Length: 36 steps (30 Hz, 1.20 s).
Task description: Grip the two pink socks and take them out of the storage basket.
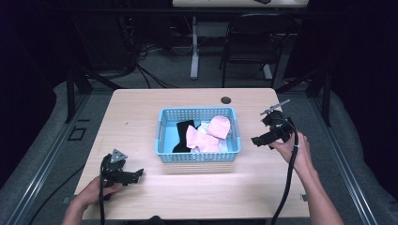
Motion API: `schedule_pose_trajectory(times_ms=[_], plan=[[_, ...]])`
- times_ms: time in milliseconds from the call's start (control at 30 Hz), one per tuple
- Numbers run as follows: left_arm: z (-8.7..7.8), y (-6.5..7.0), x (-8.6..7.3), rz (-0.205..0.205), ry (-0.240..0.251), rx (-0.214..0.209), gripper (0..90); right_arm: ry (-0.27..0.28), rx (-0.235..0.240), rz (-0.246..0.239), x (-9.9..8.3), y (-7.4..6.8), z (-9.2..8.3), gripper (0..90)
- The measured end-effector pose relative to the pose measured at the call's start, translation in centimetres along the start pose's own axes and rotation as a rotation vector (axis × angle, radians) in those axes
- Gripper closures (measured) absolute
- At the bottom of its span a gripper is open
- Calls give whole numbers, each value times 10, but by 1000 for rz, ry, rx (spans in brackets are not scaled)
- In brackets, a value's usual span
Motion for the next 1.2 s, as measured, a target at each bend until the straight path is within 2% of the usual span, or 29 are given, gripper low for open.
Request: schedule_pose_trajectory(times_ms=[300,533,1033,1200], plan=[[0,0,0,1,0,0,2,38,30,-35,37,-9,-2,13],[0,0,0,0,0,1,2,60,58,-59,64,-19,6,0],[0,0,0,1,-2,3,2,27,120,-118,99,-43,36,0],[0,0,0,1,-2,4,2,15,142,-129,110,-53,54,0]])
Point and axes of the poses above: each handheld gripper's, and its own axes: z roughly forward along the jaws, x roughly out of its top, y roughly to its right, the point moved 10 cm from there along z, roughly forward along the jaws, and after that the axes turned 8 degrees about -z, right-handed, at the moved point
